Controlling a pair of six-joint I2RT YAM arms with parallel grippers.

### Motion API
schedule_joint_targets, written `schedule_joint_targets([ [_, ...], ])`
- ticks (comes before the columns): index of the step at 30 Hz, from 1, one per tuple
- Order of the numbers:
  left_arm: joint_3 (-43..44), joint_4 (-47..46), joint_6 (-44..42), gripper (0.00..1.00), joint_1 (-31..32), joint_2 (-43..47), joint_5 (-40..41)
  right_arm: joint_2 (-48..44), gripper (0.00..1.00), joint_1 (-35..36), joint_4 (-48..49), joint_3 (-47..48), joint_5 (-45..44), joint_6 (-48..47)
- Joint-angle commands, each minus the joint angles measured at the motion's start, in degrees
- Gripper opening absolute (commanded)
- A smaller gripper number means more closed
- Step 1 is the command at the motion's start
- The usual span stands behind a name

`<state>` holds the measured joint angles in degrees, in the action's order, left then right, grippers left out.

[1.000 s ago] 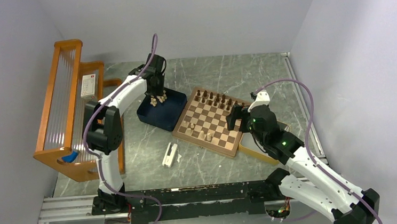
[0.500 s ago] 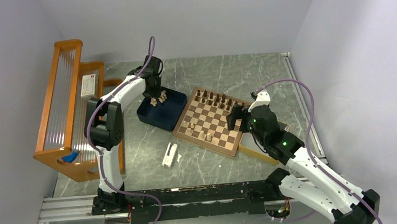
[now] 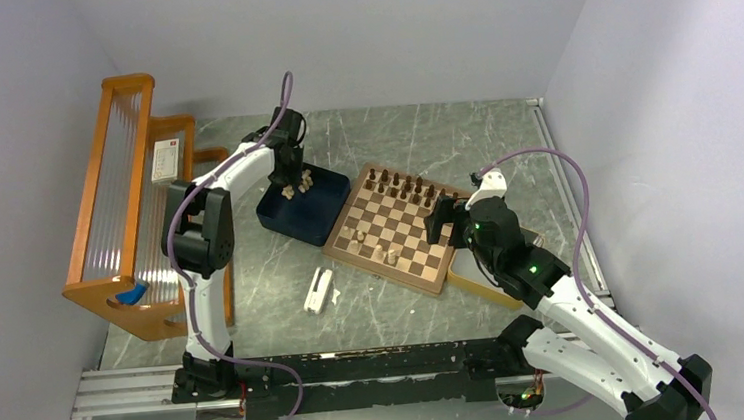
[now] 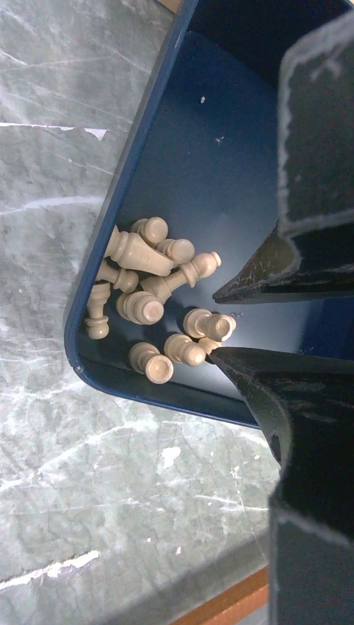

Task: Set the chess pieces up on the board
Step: Pick up the chess piece from the storage box.

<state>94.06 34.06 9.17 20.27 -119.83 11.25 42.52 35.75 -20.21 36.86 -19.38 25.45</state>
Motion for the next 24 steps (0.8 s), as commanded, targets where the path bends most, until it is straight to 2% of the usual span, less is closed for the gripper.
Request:
schedule_joint_targets([
  [1, 1.8, -1.5, -0.7, 0.33, -0.7, -1.8, -1.3, -0.1, 0.95, 0.2, 0.5, 0.3, -1.4, -0.3],
  [13, 2.1, -1.9, -1.2, 0.31, -1.1, -3.0, -1.5, 0.1, 0.95, 0.2, 0.5, 0.2, -1.5, -0.4],
  [24, 2.6, -0.9, -1.5, 0.2, -1.2, -1.8, -3.6, -0.2, 0.95, 0.2, 0.4, 0.1, -1.3, -0.1],
])
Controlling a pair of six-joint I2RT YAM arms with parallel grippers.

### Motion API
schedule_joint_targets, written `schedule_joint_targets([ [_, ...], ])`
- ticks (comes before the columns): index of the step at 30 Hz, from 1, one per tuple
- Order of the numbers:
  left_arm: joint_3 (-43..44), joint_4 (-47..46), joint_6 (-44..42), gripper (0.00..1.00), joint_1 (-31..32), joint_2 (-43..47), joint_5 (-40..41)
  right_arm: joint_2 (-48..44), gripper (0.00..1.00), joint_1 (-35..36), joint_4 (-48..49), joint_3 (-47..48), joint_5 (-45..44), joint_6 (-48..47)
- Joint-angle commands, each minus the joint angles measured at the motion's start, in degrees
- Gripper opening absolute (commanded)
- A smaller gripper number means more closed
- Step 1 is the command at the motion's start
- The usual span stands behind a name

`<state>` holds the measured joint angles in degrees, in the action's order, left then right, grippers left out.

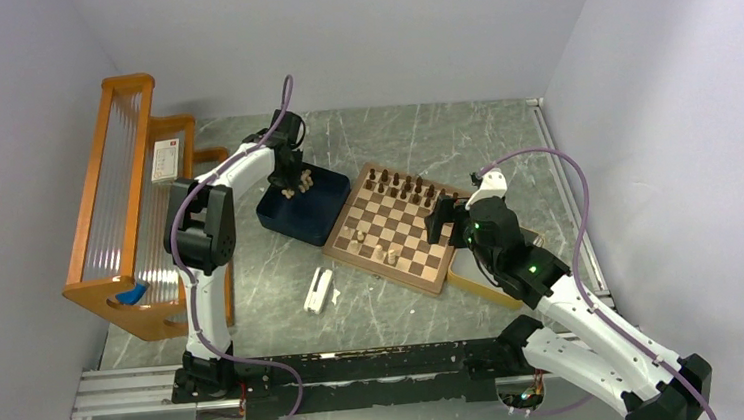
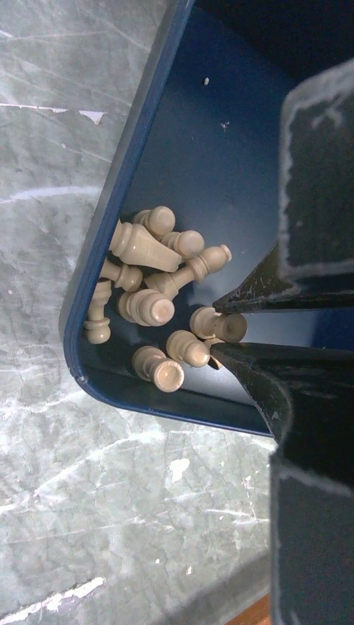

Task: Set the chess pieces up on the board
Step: Pick up the chess piece from the storage box.

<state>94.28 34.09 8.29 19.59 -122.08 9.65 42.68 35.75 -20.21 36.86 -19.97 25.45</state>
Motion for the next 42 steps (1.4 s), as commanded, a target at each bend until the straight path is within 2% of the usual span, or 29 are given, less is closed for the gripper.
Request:
schedule_joint_targets([
  [1, 2.4, -0.8, -0.7, 0.2, -0.5, 0.8, -2.3, -0.3, 0.95, 0.3, 0.4, 0.1, -0.7, -0.1],
  [12, 2.0, 3.3, 0.2, 0.17, -0.4, 4.1, -4.8, -0.5, 0.95, 0.2, 0.2, 0.0, -0.1, 0.5],
  [25, -2.4, 4.7, 0.4, 0.16, 0.9, 13.1, -8.4, -0.9, 0.95, 0.2, 0.2, -0.2, 0.4, 1.0],
  [33, -5.2, 7.2, 0.2, 0.16, 5.8, 19.2, -6.7, -1.3, 0.95, 0.2, -0.3, -0.2, 0.5, 1.1],
  [42, -9.6, 8.2, 2.8, 0.17, 16.2, 26.1, -2.9, -0.8, 0.95, 0.3, -0.1, 0.3, 0.3, 0.8],
])
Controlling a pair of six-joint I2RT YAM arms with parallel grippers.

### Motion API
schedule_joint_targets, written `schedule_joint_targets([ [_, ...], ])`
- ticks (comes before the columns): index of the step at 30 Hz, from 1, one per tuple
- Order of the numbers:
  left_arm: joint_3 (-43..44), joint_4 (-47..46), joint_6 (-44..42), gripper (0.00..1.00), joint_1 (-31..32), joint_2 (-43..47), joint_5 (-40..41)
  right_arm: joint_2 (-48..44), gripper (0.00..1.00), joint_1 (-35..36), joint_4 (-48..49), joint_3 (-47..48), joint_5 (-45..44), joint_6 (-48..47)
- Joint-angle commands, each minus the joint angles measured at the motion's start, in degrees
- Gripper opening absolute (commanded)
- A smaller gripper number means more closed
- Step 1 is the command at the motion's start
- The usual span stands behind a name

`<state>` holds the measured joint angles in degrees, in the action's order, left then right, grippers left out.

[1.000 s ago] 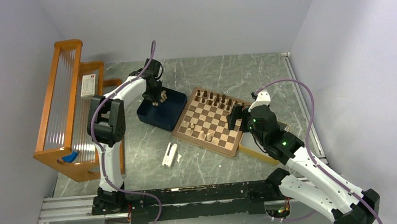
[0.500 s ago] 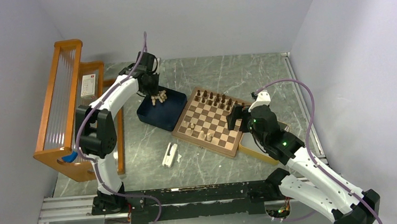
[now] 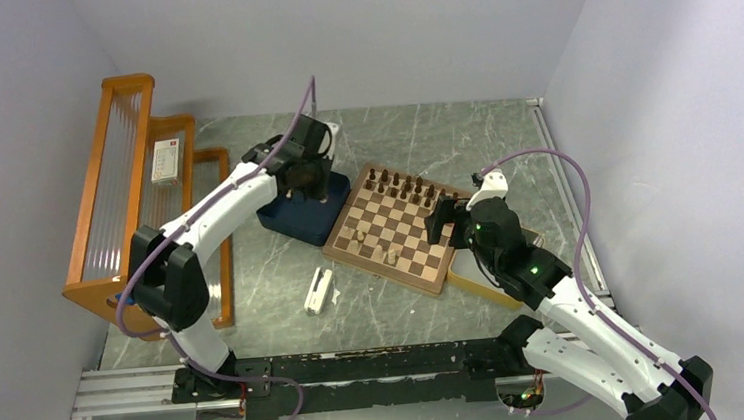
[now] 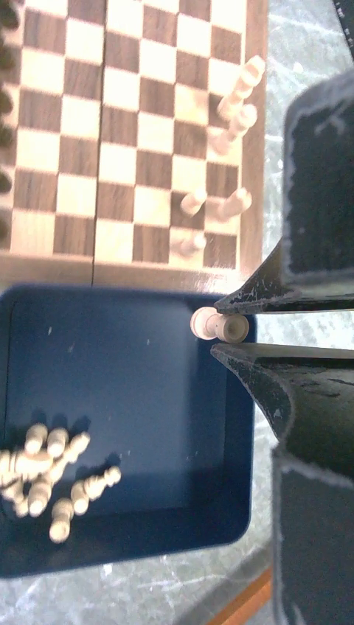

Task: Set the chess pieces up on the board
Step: Pick up the chess piece from the storage box, then place the chess piece on the chessboard.

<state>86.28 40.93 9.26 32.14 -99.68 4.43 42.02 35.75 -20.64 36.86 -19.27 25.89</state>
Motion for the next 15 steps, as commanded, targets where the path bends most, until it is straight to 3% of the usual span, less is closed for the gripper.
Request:
schedule_joint_targets([
  [1, -2.1, 1.4, 2.2, 0.17, 4.9, 4.1, 2.7, -0.1, 0.95, 0.3, 0.3, 0.4, -0.4, 0.3],
  [15, -13.5, -4.6, 9.6, 0.17, 16.0, 6.3, 5.7, 0.5, 0.95, 0.3, 0.9, 0.4, 0.2, 0.9],
])
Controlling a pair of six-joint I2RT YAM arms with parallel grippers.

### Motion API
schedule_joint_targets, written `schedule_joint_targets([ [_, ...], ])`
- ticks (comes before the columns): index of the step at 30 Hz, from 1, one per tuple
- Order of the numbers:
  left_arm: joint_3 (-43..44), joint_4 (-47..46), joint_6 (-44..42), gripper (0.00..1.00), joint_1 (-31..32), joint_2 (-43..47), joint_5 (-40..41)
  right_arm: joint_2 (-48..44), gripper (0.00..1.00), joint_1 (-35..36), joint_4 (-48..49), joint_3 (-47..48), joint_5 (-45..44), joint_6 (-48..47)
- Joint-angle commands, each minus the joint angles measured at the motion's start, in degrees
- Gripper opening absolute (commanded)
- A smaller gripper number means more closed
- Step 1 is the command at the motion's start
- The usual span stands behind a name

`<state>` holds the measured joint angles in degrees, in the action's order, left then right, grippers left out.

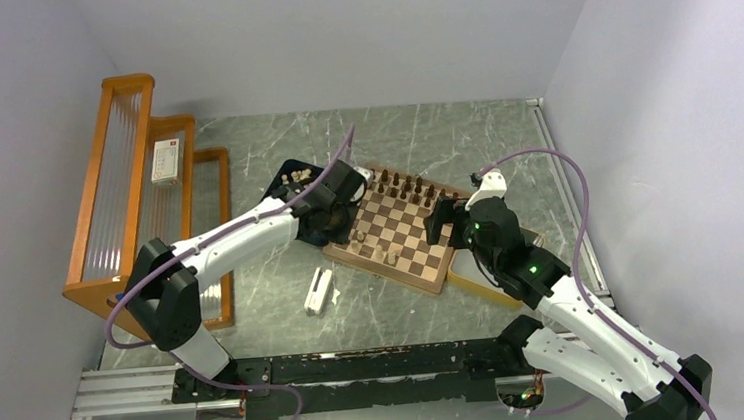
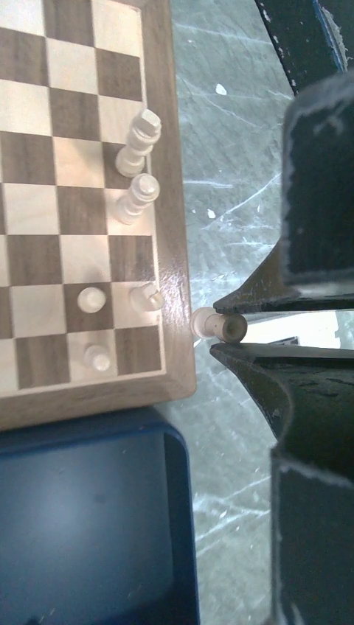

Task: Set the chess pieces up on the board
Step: Place the chess piece on the chessboard.

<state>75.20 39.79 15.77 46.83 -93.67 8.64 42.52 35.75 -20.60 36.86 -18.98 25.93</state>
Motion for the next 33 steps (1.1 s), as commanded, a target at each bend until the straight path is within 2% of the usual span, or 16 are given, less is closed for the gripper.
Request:
schedule_joint_targets([
  [1, -3.1, -4.2, 3.4, 0.17, 1.6, 0.1, 1.6, 0.0, 0.95, 0.2, 0.7, 0.5, -0.1, 0.9],
  [17, -6.8, -9.6, 4.3, 0.17, 2.3, -2.6, 7.3, -0.9, 0.94, 0.3, -0.9, 1.7, -0.3, 1.0],
  [33, -6.2, -11.3, 3.4, 0.18, 2.3, -5.3, 7.0, -1.2, 0.94, 0.2, -1.2, 1.7, -0.2, 1.9],
])
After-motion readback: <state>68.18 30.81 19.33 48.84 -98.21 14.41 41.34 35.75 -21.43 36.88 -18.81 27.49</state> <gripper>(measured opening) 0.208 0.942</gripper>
